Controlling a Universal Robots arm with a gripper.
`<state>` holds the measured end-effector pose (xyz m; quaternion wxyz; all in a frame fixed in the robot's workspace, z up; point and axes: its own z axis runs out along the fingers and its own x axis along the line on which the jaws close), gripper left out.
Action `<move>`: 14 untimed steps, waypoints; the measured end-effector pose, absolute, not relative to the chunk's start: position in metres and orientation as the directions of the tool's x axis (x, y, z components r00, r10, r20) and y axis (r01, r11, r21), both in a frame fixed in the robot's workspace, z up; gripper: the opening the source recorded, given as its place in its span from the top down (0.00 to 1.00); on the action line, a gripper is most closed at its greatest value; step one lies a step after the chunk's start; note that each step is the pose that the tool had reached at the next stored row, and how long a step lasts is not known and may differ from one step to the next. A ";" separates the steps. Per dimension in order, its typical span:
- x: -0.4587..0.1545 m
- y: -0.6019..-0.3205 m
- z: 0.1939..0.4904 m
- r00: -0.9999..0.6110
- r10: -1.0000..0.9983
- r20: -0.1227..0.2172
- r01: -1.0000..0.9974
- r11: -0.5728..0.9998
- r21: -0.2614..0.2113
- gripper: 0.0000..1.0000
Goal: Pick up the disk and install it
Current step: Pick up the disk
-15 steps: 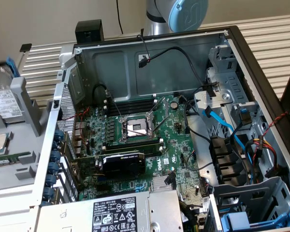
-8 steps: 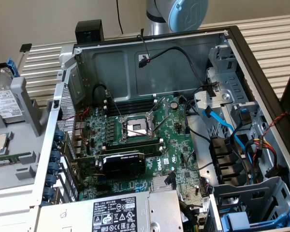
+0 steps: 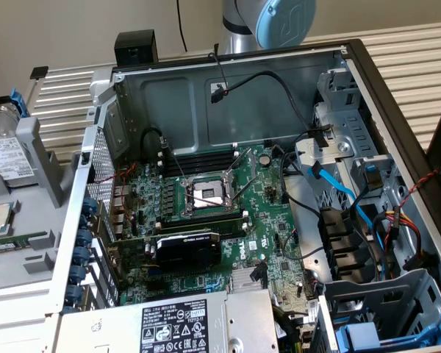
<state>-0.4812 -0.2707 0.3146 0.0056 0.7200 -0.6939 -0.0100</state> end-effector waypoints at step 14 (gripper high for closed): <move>-0.481 -0.271 0.317 0.037 -0.999 -0.003 -0.999 -0.037 0.010 0.61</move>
